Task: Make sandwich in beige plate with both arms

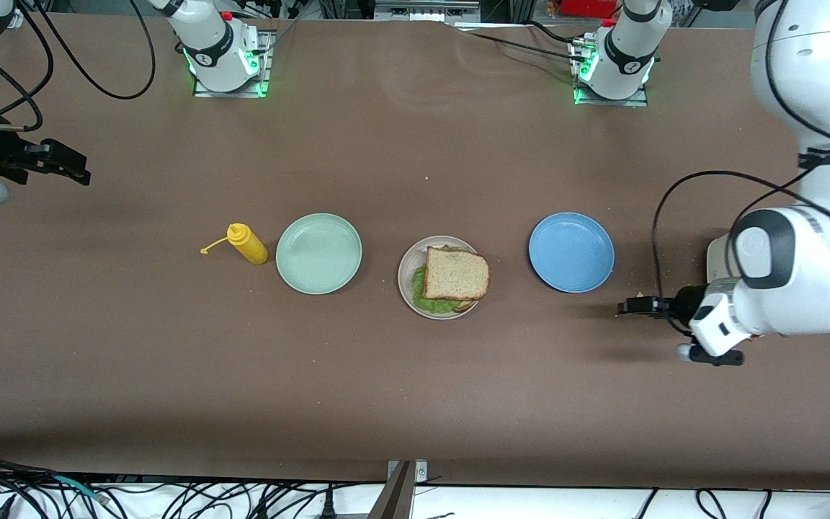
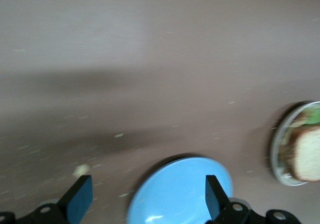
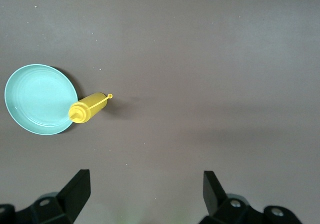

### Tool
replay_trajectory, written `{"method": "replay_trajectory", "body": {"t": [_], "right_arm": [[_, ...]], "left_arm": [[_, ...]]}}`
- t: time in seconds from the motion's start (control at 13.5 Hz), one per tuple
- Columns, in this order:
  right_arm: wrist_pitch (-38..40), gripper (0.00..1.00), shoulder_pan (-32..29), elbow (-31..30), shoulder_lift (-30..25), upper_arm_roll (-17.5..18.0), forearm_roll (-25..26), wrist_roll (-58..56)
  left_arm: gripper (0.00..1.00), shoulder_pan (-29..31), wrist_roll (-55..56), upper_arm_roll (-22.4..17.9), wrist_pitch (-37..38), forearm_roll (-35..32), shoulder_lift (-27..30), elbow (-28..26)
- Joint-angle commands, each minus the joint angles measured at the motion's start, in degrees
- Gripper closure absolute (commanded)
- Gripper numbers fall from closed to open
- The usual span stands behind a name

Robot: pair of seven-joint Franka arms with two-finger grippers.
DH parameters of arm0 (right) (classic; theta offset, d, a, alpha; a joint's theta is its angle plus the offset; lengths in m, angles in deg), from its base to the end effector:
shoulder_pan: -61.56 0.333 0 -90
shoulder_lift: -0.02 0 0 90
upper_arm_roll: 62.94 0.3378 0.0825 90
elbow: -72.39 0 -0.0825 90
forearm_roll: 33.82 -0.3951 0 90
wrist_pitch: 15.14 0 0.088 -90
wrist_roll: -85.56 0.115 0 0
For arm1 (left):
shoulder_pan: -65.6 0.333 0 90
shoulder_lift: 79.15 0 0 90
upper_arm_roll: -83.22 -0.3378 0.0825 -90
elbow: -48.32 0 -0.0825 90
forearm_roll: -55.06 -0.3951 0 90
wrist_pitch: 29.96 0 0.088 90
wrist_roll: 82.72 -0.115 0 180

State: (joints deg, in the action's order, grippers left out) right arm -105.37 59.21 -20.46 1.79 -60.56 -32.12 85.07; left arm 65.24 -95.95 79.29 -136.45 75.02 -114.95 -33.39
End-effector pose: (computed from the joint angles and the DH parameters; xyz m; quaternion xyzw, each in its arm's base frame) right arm 0.5723 -0.0035 0.5972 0.9992 0.0052 -0.0383 0.0140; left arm 0.7204 0.0068 0.3239 0.9854 -0.0227 -0.0721 0.1526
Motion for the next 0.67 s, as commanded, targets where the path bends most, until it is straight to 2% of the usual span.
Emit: {"method": "replay_trajectory", "body": {"t": [0.0,0.22,0.59], "right_arm": [[-0.56,0.00,-0.38,-0.31,-0.28,-0.01,-1.17,0.13],[-0.56,0.00,-0.29,-0.31,-0.28,-0.01,-1.17,0.13],[-0.56,0.00,-0.29,-0.31,-0.28,-0.01,-1.17,0.13]], "left_arm": [[0.01,0.80,0.84,0.15,2.34,-8.24,3.62,-0.37],[0.01,0.80,1.19,0.24,7.34,-13.97,6.17,-0.11],[0.01,0.45,4.51,0.33,13.67,-18.02,8.90,1.73]]}}
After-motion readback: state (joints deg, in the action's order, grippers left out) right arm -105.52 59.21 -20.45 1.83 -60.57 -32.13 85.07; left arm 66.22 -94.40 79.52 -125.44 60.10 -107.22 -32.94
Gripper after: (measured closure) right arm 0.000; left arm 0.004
